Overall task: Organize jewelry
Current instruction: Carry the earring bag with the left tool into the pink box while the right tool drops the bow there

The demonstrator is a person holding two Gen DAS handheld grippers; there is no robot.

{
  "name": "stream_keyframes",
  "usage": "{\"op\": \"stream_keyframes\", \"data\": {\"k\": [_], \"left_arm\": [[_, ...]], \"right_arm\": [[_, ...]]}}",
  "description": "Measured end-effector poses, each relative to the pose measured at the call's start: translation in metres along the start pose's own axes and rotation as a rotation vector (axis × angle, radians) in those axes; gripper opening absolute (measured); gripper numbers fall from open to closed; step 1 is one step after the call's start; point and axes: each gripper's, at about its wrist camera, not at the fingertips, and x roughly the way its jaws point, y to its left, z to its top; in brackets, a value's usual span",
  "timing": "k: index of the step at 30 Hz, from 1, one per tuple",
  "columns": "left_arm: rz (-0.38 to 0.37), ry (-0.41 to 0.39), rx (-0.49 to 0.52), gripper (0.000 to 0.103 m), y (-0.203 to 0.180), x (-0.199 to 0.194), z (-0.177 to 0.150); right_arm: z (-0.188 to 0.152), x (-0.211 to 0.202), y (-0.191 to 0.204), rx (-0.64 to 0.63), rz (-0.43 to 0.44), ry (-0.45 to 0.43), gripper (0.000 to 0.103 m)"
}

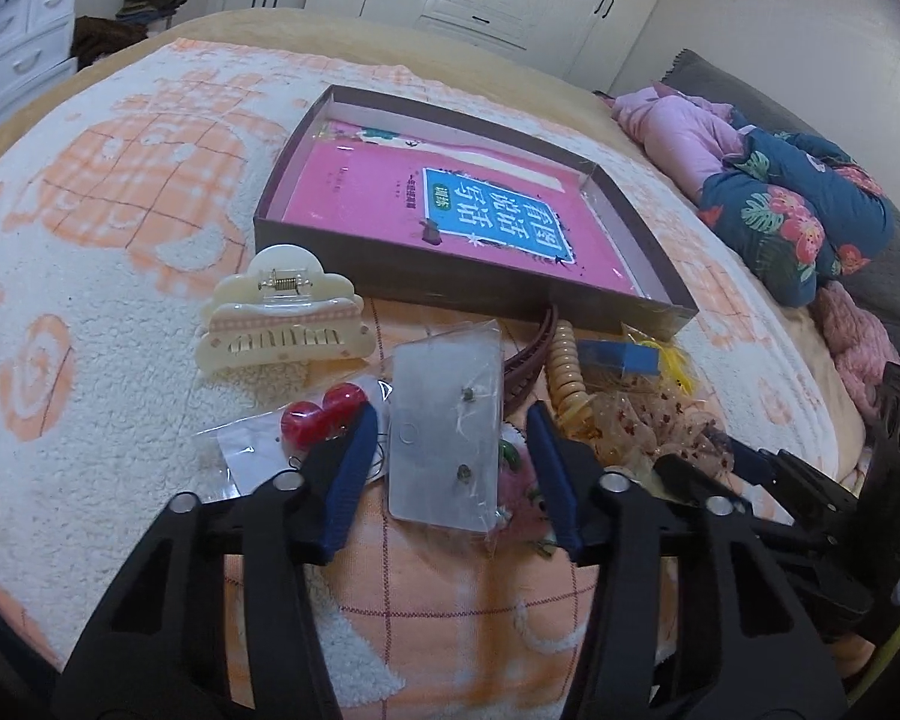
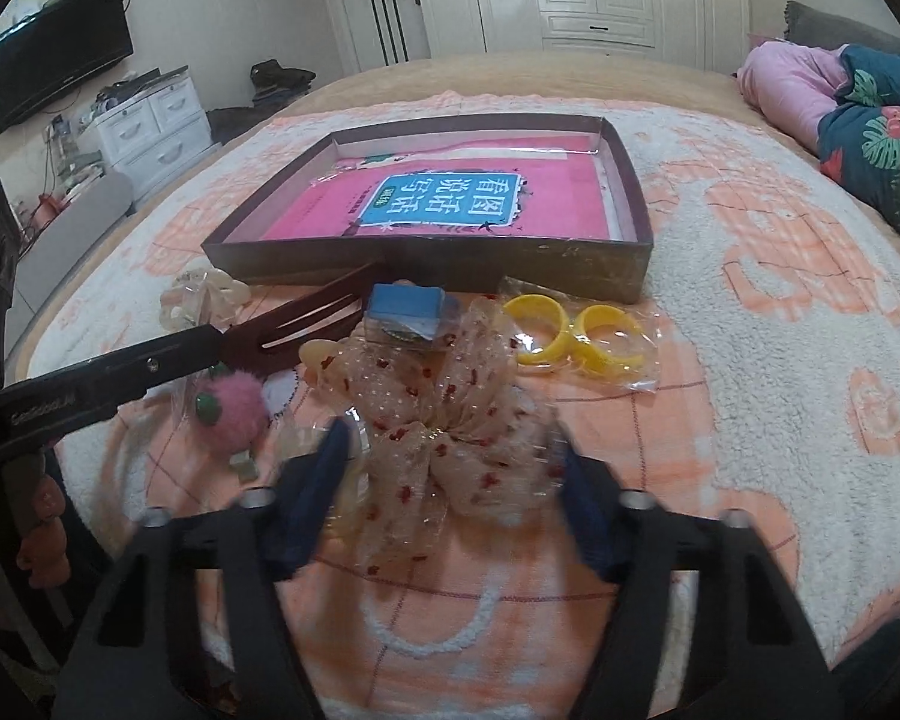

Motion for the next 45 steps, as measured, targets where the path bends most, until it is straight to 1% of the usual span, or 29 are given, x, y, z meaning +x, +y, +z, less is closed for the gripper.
{"op": "stream_keyframes", "data": {"k": [1, 2, 4, 6, 7, 11, 12, 16, 21, 24, 30, 35, 41, 45], "left_arm": [[-0.001, 0.003, -0.003, 0.034, 0.0, 0.001, 0.0], [-0.003, 0.007, -0.008, 0.033, 0.001, 0.002, 0.001], [-0.003, 0.013, -0.02, 0.023, 0.002, 0.005, 0.001], [0.006, 0.007, -0.018, 0.019, 0.003, 0.005, 0.001], [0.009, 0.003, -0.014, 0.014, 0.002, 0.003, 0.001], [0.013, -0.028, 0.006, 0.012, -0.002, -0.005, 0.005], [0.013, -0.039, 0.014, 0.012, -0.004, -0.008, 0.007], [-0.005, -0.073, 0.04, 0.012, -0.012, -0.017, 0.017], [-0.019, -0.111, 0.056, 0.012, -0.019, -0.018, 0.034], [-0.02, -0.126, 0.07, 0.012, -0.022, -0.015, 0.045], [-0.028, -0.14, 0.086, 0.012, -0.024, -0.003, 0.063], [-0.022, -0.139, 0.082, 0.012, -0.019, 0.007, 0.075], [0.008, -0.127, 0.072, 0.012, -0.007, 0.023, 0.09], [0.033, -0.098, 0.074, 0.012, 0.001, 0.035, 0.098]], "right_arm": [[-0.001, 0.001, -0.002, 0.0, 0.001, 0.01, 0.036], [-0.002, 0.003, -0.005, 0.008, 0.011, 0.025, 0.034], [-0.004, 0.002, -0.01, 0.03, 0.04, 0.028, 0.024], [-0.004, -0.003, -0.011, 0.03, 0.044, 0.009, 0.02], [-0.004, -0.007, -0.012, 0.029, 0.036, -0.005, 0.019], [-0.002, -0.015, -0.022, 0.066, 0.023, -0.047, 0.014], [-0.001, -0.018, -0.025, 0.076, 0.019, -0.057, 0.011], [0.002, -0.029, -0.034, 0.105, 0.003, -0.109, 0.009], [0.007, -0.04, -0.044, 0.133, -0.017, -0.158, 0.009], [0.014, -0.046, -0.05, 0.147, -0.021, -0.178, 0.009], [0.03, -0.048, -0.046, 0.127, -0.042, -0.199, 0.009], [0.047, -0.043, -0.04, 0.107, -0.034, -0.207, 0.009], [0.073, -0.029, -0.039, 0.087, -0.045, -0.217, 0.009], [0.085, -0.019, -0.04, 0.083, -0.049, -0.218, 0.009]]}}
